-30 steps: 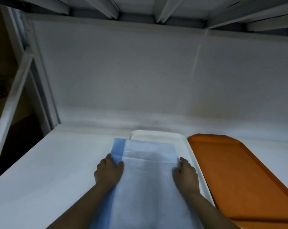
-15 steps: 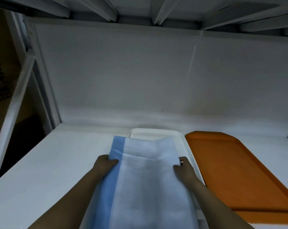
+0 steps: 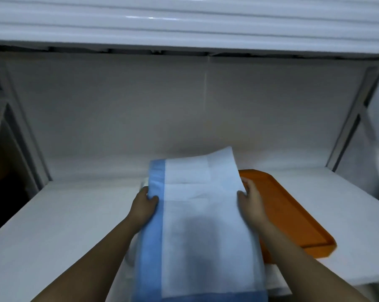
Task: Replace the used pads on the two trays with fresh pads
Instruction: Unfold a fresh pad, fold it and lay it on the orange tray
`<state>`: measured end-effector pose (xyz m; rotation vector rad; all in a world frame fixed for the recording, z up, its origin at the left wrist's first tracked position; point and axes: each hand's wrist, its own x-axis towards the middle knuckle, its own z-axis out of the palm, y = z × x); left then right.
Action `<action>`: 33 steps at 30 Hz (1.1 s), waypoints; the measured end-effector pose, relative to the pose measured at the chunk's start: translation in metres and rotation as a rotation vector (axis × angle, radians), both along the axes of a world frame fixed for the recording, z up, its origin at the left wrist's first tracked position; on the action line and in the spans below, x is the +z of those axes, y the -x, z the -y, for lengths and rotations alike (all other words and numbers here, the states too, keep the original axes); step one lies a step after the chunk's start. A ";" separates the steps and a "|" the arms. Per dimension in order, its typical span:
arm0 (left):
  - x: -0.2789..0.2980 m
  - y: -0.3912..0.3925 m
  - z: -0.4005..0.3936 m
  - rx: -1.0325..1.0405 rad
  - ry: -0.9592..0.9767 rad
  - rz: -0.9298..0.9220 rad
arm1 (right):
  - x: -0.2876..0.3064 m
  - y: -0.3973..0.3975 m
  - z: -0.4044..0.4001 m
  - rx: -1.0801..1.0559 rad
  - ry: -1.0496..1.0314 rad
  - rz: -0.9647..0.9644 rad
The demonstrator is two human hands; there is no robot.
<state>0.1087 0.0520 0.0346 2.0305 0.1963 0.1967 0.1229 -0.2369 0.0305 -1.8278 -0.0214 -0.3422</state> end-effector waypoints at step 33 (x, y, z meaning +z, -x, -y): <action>-0.082 -0.137 0.231 -0.308 -0.901 -0.204 | -0.082 -0.135 0.216 -0.141 1.121 -0.212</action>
